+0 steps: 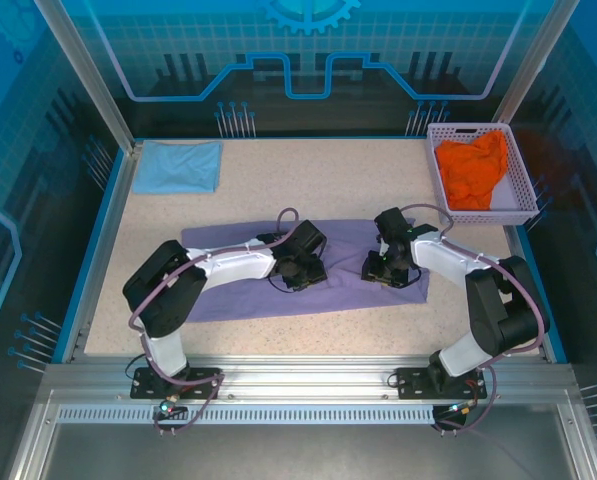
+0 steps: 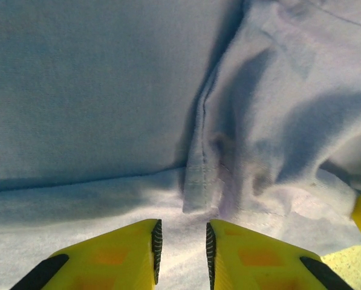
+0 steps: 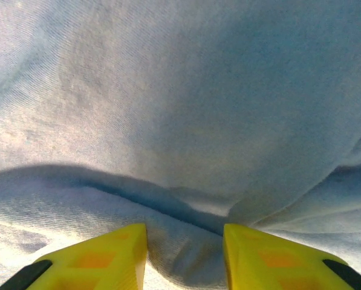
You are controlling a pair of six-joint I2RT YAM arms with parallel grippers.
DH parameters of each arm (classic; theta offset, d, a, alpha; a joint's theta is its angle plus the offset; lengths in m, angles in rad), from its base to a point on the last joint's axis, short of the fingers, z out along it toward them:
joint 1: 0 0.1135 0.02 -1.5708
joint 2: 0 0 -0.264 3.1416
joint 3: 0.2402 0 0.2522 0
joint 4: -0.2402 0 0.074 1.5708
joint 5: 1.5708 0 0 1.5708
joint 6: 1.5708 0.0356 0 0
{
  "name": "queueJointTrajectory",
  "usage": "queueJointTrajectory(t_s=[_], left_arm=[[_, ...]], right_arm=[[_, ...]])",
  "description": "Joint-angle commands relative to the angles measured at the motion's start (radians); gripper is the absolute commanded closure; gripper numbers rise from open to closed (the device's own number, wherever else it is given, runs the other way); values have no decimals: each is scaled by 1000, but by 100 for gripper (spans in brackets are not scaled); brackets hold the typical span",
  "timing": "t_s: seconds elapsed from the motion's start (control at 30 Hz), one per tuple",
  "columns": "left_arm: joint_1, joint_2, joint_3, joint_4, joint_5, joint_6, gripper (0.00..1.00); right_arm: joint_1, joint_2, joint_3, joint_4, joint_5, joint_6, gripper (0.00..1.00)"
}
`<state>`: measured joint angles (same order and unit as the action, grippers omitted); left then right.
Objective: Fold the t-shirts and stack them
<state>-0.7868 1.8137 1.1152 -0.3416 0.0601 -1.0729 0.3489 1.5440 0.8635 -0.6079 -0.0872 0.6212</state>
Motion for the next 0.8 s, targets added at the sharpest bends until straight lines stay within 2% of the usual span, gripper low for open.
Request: queueJointTrajectory(t_s=[0.0, 0.3, 0.77], left_arm=[[-7, 28, 3, 13, 16, -23, 71], [-8, 47, 24, 25, 24, -24, 67], [-13, 101, 116, -51, 30, 24, 69]], right_arm=[[14, 13, 3, -3, -12, 5, 62], [12, 18, 3, -4, -9, 0, 62], [13, 24, 0, -3, -6, 2, 62]])
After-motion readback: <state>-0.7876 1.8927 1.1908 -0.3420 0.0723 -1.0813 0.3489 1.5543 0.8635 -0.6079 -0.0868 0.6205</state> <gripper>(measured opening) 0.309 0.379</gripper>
